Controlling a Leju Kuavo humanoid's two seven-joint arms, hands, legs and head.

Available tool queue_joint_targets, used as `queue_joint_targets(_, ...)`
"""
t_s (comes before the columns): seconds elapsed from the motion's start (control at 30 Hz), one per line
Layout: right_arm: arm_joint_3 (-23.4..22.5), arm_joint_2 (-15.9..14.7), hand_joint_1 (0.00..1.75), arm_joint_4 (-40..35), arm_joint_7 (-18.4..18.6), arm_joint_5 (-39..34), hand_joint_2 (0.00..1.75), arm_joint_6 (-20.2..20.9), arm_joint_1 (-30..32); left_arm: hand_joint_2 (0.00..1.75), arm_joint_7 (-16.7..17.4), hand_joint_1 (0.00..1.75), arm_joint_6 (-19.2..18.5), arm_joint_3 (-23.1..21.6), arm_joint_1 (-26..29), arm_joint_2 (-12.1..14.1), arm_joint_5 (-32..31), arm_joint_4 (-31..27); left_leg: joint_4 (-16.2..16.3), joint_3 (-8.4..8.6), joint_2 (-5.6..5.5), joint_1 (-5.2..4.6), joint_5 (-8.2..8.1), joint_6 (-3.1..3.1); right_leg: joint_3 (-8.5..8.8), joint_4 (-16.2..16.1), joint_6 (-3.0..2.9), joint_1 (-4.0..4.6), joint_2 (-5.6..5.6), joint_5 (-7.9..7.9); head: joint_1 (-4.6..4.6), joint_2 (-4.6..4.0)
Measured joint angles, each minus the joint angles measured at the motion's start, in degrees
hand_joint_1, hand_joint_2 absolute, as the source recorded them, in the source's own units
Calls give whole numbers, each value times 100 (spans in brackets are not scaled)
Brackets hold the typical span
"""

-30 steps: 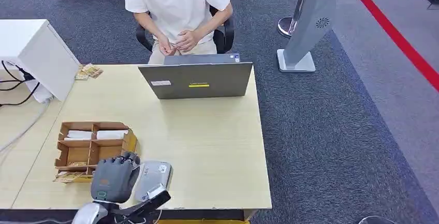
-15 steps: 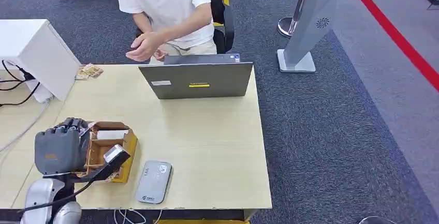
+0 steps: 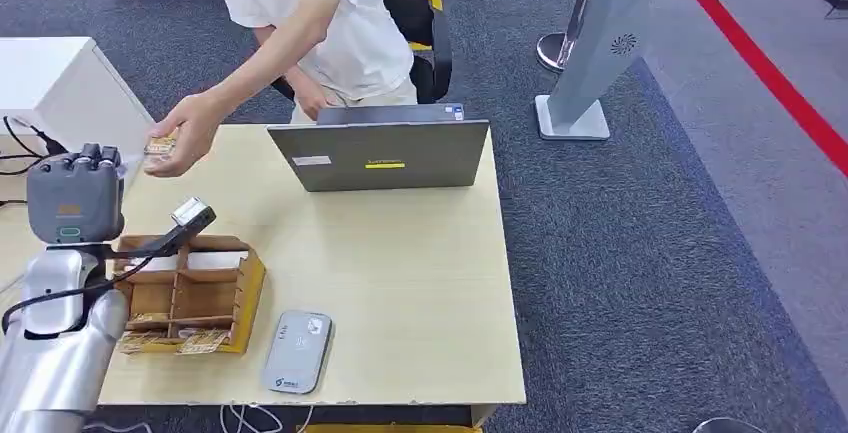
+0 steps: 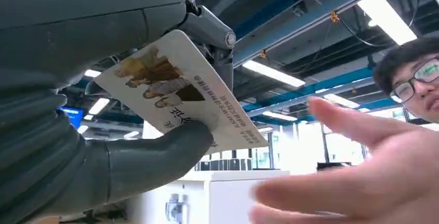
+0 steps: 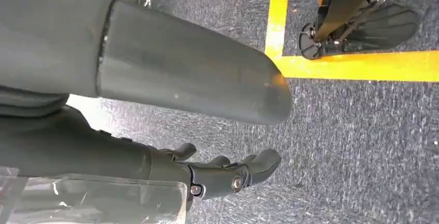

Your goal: Pass the card to the sensor for recognition and then transmit it.

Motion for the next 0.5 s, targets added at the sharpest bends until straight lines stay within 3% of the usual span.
queue_joint_targets(0.3, 107, 13, 0, 24, -31, 17, 0, 7, 2, 175, 61, 175, -15, -4, -282, -81, -42, 438, 0, -2, 5, 0, -1, 0, -6, 0, 0, 0, 4, 0, 0, 0)
queue_joint_targets(0.33, 109, 13, 0, 24, -33, 17, 0, 7, 2, 175, 61, 0, -18, -4, -281, -87, -44, 451, 0, -2, 9, 0, -1, 0, -7, 0, 0, 0, 7, 0, -2, 0)
queue_joint_targets(0.5, 120, 13, 0, 31, -48, 17, 0, 9, 7, 175, 35, 0, -146, -4, -280, -114, 262, 453, 0, -3, 11, 0, -2, 0, -9, 0, 0, 0, 14, 0, 0, 0)
